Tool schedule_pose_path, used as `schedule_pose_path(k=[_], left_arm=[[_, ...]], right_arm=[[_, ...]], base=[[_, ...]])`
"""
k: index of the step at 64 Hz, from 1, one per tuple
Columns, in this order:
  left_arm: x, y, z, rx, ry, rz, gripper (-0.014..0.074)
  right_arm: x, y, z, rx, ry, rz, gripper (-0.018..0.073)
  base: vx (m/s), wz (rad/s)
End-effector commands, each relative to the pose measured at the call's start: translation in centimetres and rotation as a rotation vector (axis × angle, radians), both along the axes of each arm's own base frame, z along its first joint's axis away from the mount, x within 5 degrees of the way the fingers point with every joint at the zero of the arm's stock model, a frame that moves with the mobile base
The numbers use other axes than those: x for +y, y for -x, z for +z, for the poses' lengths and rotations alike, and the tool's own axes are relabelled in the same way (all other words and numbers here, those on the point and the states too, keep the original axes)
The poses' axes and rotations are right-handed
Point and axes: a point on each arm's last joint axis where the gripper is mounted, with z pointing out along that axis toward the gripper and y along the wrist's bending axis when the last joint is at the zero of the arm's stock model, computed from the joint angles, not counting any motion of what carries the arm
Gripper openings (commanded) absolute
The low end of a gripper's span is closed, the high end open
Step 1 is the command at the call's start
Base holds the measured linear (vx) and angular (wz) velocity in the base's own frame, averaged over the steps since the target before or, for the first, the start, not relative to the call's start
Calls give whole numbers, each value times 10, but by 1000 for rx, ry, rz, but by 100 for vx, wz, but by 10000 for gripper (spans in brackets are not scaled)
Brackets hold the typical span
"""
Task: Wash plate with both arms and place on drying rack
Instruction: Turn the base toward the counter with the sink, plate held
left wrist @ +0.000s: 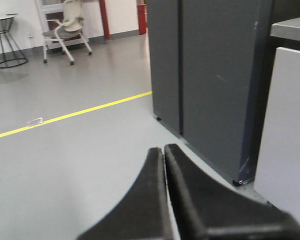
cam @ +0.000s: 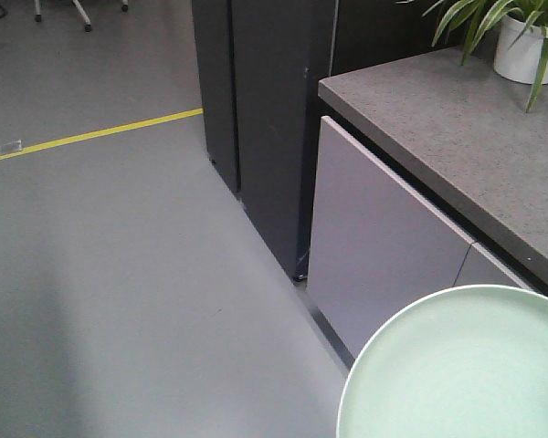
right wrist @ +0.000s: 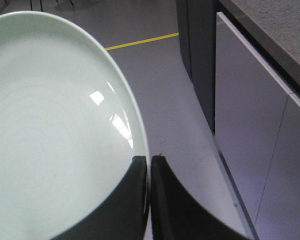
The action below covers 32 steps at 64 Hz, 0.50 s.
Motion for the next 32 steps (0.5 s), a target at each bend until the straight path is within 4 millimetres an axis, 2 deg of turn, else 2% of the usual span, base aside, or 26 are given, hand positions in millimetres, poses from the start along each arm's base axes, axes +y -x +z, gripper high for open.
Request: schedule_pose_path(k=[1,32], left_arm=[[0,1,16,-113,6,0,-6],[0,1,16,-113,6,0,-6]], right_arm=[[0,-2,13,-79,-31,-16,-1],[0,-2,13,-79,-31,-16,-1]], base=[[8,-31],[8,-32]])
